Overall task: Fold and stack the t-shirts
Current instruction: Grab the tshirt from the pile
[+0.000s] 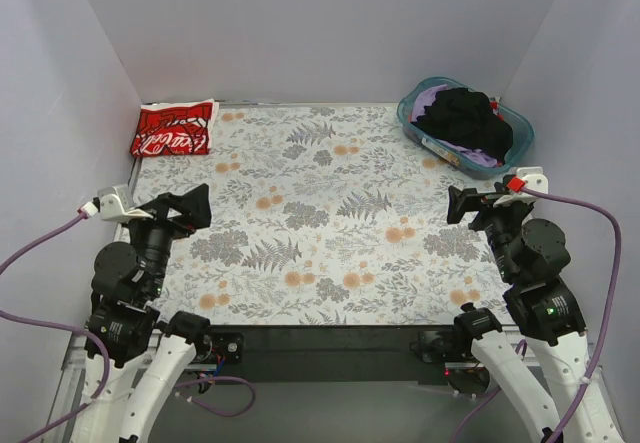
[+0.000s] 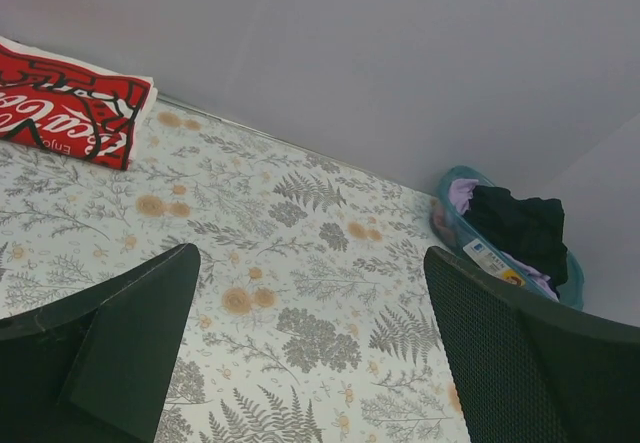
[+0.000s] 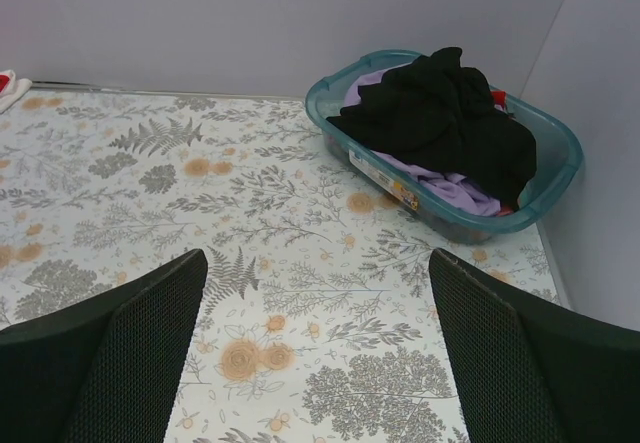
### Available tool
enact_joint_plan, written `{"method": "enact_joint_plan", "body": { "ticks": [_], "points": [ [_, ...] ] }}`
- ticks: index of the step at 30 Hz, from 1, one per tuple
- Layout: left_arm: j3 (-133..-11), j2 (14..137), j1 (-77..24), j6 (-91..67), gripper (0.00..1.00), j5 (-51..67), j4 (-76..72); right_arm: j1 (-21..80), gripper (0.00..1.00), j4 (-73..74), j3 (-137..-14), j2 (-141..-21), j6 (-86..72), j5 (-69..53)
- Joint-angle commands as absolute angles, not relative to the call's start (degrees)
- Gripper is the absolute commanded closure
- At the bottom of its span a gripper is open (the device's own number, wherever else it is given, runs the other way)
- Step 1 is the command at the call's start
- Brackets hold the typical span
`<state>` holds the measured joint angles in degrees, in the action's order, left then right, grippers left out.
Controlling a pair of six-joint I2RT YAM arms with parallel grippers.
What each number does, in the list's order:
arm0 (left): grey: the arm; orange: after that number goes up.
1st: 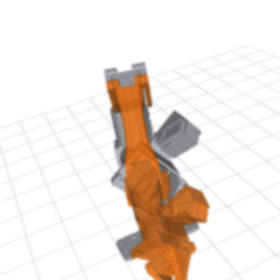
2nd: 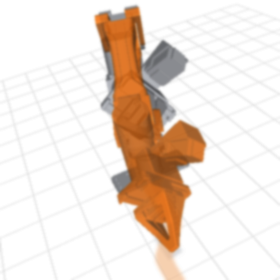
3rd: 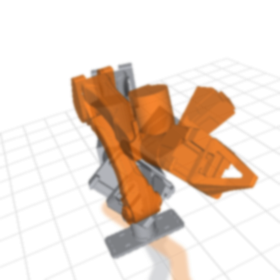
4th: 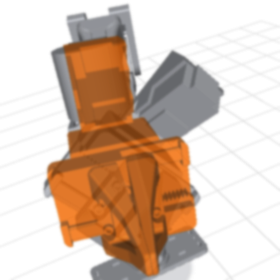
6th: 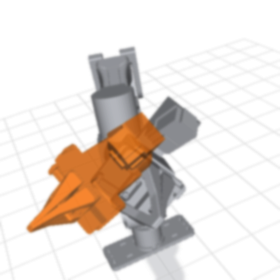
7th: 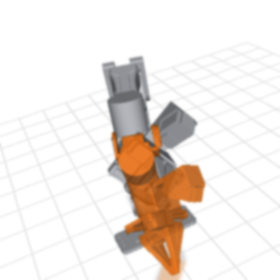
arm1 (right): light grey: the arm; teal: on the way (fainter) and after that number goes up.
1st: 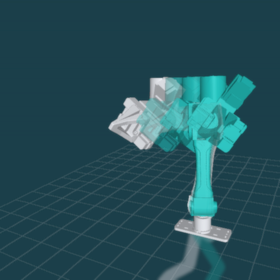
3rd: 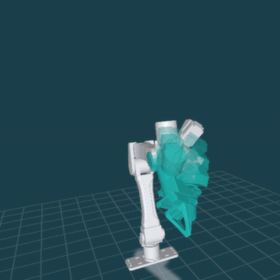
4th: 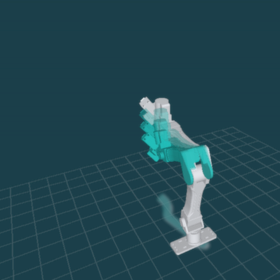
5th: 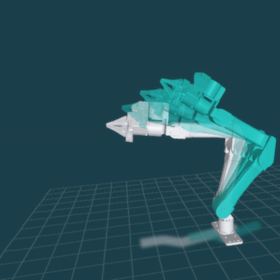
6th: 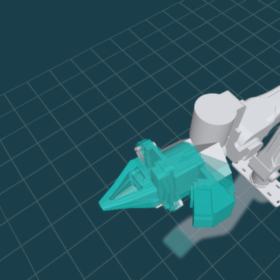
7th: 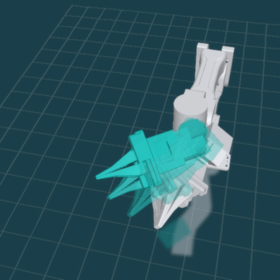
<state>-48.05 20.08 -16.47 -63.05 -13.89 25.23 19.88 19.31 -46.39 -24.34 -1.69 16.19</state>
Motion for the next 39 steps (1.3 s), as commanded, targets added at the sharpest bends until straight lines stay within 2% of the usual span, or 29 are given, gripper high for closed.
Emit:
{"method": "enact_joint_plan", "body": {
  "ticks": [1,5,11,16,21,26,39],
  "points": [
    [-46.7,21.4,-16.3,-63.2,0.05,-12.0,24.3,19.8,0.02,16.8,-47.5,-23.8,-1.8,15.3],
    [-42.0,23.1,-16.3,-65.3,0.05,-8.2,20.7,19.7,0.02,14.5,-45.1,-25.7,-4.9,8.5],
    [-34.6,28.2,-16.3,-67.8,0.05,-2.2,15.9,19.8,0.02,7.9,-46.6,-36.4,-6.1,4.1],
    [-28.9,29.8,-16.3,-68.0,0.05,-1.7,13.1,19.8,0.02,8.3,-55.5,-53.7,-7.9,9.8],
    [-26.1,30.2,-16.3,-67.9,0.06,-1.1,11.7,18.5,0.06,8.3,-66.9,-70.4,-5.3,21.5],
    [-26.6,31.2,-16.3,-67.3,0.06,-0.4,11.6,11.8,0.08,8.0,-76.3,-83.1,-6.1,22.0],
    [-25.8,30.9,-16.5,-67.9,0.06,-0.1,10.4,0.6,0.37,7.6,-94.7,-110.4,-6.8,11.4]
  ]
}}
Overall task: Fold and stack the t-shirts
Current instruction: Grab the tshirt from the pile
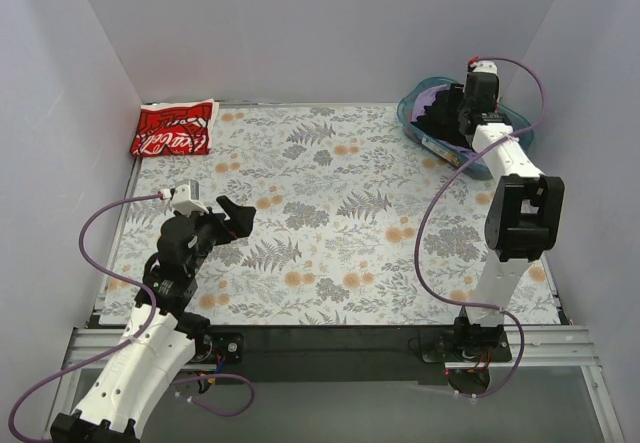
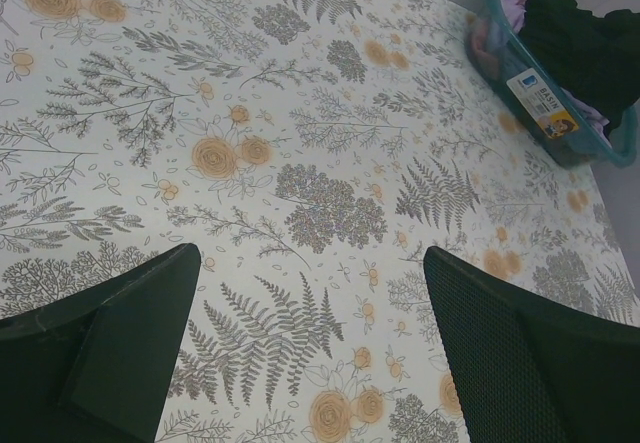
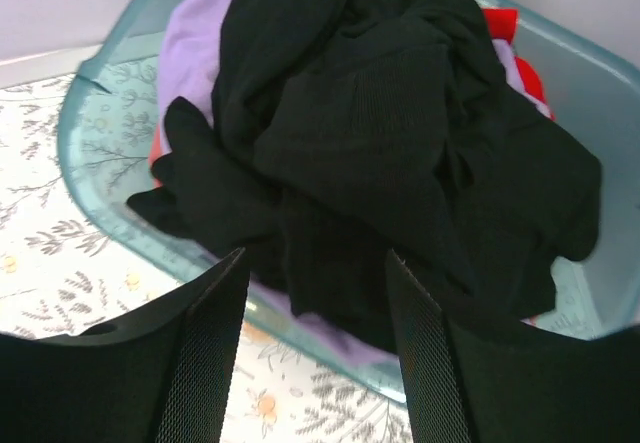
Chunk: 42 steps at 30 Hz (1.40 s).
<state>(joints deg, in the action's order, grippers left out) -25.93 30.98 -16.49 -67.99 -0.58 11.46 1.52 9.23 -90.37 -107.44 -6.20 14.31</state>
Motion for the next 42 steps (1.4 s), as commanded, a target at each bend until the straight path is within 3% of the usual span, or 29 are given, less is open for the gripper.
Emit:
{"method": "enact_joint_plan", "body": {
  "ticks": [1,5,8,9,12,14,24,32,36,42],
  "points": [
    [-25.8,30.9,-16.5,-67.9,0.06,1.6,10.3,0.5,0.38,7.6,-95.7,-111.6,-6.8,10.6],
    [-25.8,31.7,-16.5,-67.9,0.07,1.7,10.1,-1.1,0.41,7.7,-99.2,-116.9,-4.8,8.9],
    [-25.8,32.1,-16.5,-67.9,0.07,1.8,9.9,-1.1,0.52,8.0,-100.9,-118.2,-3.3,7.2],
    [-25.7,32.3,-16.5,-67.8,0.07,1.8,9.9,-1.1,0.68,8.1,-100.9,-118.0,-3.1,7.1],
    [-25.8,32.3,-16.5,-67.8,0.07,1.7,10.0,-1.1,0.93,8.3,-100.2,-115.0,-1.9,7.9],
    [-25.8,32.2,-16.5,-67.7,0.06,1.7,9.9,-1.1,0.98,8.3,-100.1,-111.2,-0.8,9.0],
    [-25.8,30.5,-16.5,-67.5,0.07,1.1,10.4,-1.0,0.99,8.0,-104.7,-91.3,4.1,7.2],
    [-26.0,30.3,-16.5,-67.5,0.07,0.8,10.6,-0.1,0.99,7.9,-101.5,-75.8,1.4,-17.1],
    [-26.0,30.7,-16.5,-67.5,0.07,0.7,10.9,5.1,0.99,7.4,-101.0,-73.0,-3.0,-30.1],
    [-26.3,30.8,-16.5,-67.5,0.07,0.7,11.2,23.8,0.99,5.5,-104.5,-77.0,-5.9,-31.7]
  ]
}}
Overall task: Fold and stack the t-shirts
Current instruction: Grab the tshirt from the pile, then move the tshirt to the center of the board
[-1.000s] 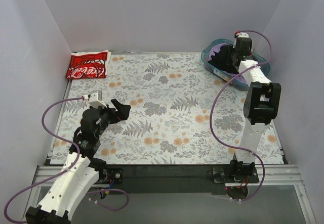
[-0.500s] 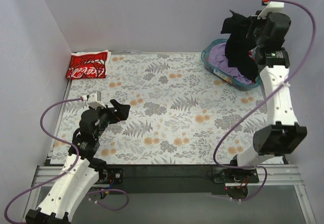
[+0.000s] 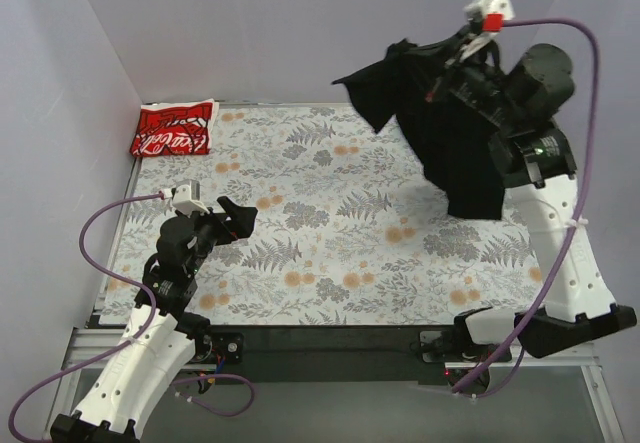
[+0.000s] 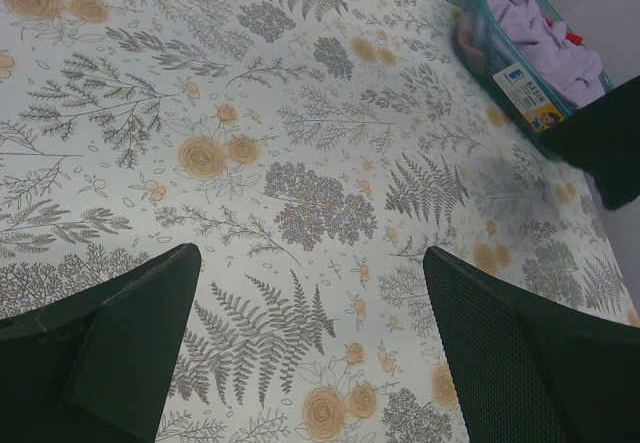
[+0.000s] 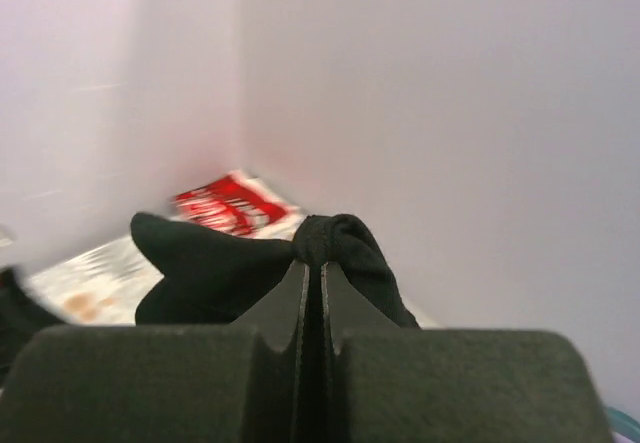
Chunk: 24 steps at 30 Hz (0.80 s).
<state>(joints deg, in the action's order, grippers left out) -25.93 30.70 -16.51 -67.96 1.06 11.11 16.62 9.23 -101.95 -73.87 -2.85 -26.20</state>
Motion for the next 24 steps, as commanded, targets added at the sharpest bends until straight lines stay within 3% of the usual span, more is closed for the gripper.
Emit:
{"method": "enact_joint_plan", "body": {
  "ticks": [1,5,10,14,19,22,23,24],
  "points": [
    [-26.5,30.7,-16.5,-67.5,0.07,0.7,11.2,25.6,0.99,4.7,-106.1,-79.1,-6.5,-32.1],
    [-26.5,29.8,-16.5,-67.6,0.07,-1.2,11.6,34.4,0.99,0.6,-110.6,-83.6,-8.6,-32.3],
    [-26.2,28.1,-16.5,-67.7,0.07,-2.5,11.7,35.5,0.99,-5.1,-108.7,-83.2,-10.2,-32.9],
    [-26.1,26.9,-16.5,-67.8,0.07,-3.4,11.7,35.1,0.99,-5.5,-95.7,-76.4,-6.2,-26.2],
    [-25.9,26.7,-16.5,-67.9,0.07,-3.9,11.6,30.5,0.99,-5.6,-67.5,-65.0,-4.5,-13.3],
    [-25.8,27.5,-16.5,-68.2,0.07,-3.7,11.7,23.8,0.81,-4.5,-52.7,-60.7,-8.4,-5.5],
    [-25.8,27.8,-16.5,-68.3,0.07,-3.6,11.6,19.8,0.64,-3.1,-50.4,-60.1,-9.7,-3.1],
    [-25.8,28.1,-16.5,-68.4,0.07,-3.6,11.7,17.9,0.56,1.3,-48.4,-59.8,-12.6,2.4]
  ]
}}
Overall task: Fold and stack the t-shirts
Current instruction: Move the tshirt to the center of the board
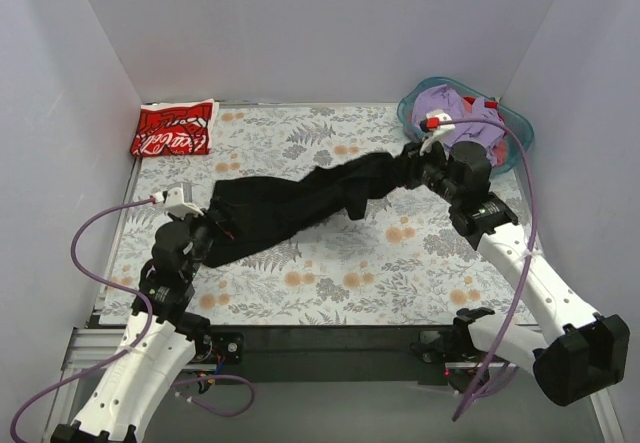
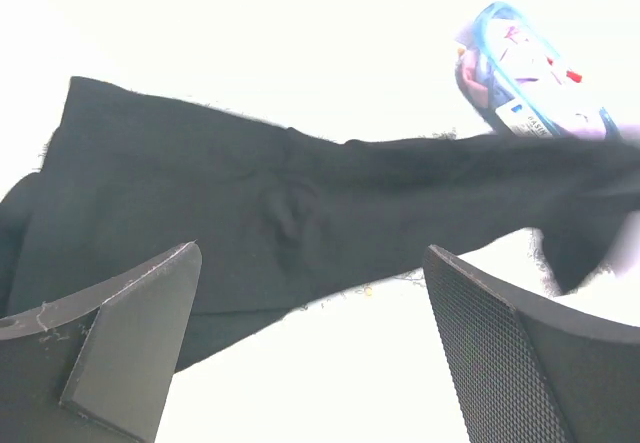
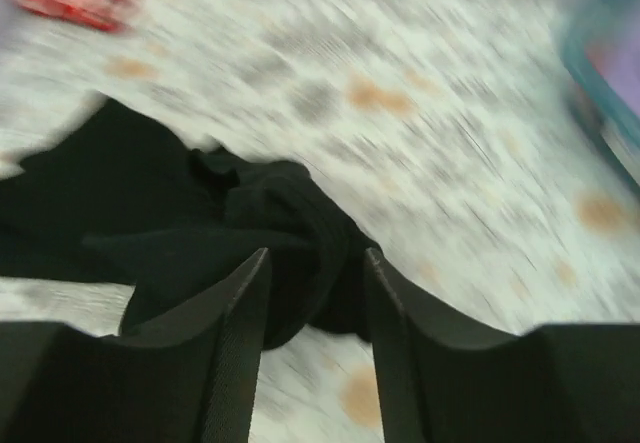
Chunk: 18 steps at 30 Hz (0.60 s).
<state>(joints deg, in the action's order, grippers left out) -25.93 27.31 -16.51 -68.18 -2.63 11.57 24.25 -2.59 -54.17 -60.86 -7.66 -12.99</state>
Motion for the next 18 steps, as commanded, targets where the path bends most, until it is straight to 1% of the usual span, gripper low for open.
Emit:
{"method": "enact_joint_plan", "body": {
  "ticks": [1,2,3,5,8,10,12,14,18],
  "points": [
    [-25.8,28.6,-16.5,-68.6,0.07,-3.4,11.8,16.1,0.49,4.1,-46.4,-59.9,-13.6,3.8],
    [-25.9,29.5,-16.5,-68.7,0.07,-3.3,11.9,12.8,0.4,6.0,-45.9,-60.2,-14.1,4.3],
    [-25.9,30.2,-16.5,-68.9,0.07,-3.1,12.0,11.9,0.37,9.3,-45.6,-60.6,-14.2,5.4],
    [-26.0,32.1,-16.5,-69.4,0.07,-2.8,12.5,11.6,0.32,10.8,-45.7,-60.6,-13.3,6.0],
    [-26.5,34.5,-16.4,-72.1,0.07,-2.5,14.6,11.9,0.32,11.1,-46.2,-60.6,-13.1,-1.5],
    [-27.0,37.5,-16.5,-75.4,0.08,-2.5,17.2,12.7,0.32,11.1,-47.1,-62.6,-12.6,-7.5],
    [-27.2,40.3,-16.5,-77.9,0.08,-3.1,19.5,15.9,0.33,11.4,-49.0,-66.2,-10.9,-12.1],
    [-28.0,42.0,-16.5,-78.7,0.09,-4.0,20.6,20.6,0.34,12.5,-50.6,-69.1,-8.2,-12.8],
    [-30.2,45.9,-16.5,-79.7,0.11,-7.9,24.1,25.5,0.34,13.1,-52.9,-76.4,-6.6,-11.5]
  ]
}}
